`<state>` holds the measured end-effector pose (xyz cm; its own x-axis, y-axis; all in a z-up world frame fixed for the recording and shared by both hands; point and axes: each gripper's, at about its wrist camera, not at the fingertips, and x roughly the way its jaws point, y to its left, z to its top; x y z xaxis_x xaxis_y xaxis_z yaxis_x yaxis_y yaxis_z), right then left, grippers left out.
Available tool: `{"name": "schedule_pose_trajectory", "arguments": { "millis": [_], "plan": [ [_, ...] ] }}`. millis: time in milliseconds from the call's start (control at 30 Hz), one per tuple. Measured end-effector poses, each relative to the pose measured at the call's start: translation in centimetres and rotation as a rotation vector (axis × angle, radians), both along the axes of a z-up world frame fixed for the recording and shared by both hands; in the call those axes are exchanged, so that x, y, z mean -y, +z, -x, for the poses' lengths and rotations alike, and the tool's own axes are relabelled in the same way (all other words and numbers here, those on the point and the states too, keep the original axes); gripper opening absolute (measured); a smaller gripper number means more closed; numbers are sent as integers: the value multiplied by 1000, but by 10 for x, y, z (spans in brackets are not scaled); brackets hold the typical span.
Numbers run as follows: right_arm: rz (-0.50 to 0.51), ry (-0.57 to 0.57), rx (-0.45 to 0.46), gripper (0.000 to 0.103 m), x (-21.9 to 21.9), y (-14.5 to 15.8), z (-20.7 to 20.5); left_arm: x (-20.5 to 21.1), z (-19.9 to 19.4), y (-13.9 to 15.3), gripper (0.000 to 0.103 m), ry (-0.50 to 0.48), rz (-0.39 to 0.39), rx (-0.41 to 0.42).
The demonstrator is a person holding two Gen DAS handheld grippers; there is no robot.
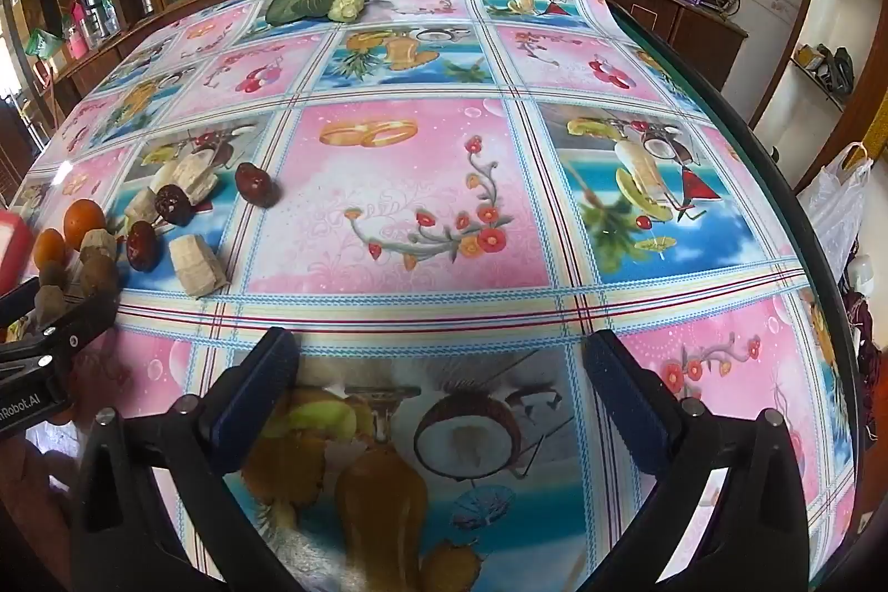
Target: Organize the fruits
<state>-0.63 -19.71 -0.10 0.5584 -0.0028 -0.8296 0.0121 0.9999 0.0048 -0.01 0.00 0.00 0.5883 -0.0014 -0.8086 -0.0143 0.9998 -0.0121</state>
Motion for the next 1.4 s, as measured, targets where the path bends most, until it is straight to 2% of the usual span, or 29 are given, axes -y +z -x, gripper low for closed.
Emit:
{"name": "schedule_pose_trajectory", "arguments": {
  "millis": [1000, 1133, 1200, 1233, 1400],
  "plan": [
    [-6, -6, -1, 103, 1, -3, 0, 0, 0, 0, 103, 0, 1, -2],
    [-3, -11, -2, 103, 2, -5, 0, -2, 0, 2, 102, -27, 6, -44],
    [-12, -3, 15, 103, 2, 1, 4, -10, 12, 9, 102, 12, 11, -7],
    [-22, 7, 44, 103, 1, 5, 10, -18, 28, 21, 102, 39, 17, 48],
    [-119, 49, 243, 103, -9, 38, 40, -31, 69, 50, 102, 100, -22, 189]
  ]
}}
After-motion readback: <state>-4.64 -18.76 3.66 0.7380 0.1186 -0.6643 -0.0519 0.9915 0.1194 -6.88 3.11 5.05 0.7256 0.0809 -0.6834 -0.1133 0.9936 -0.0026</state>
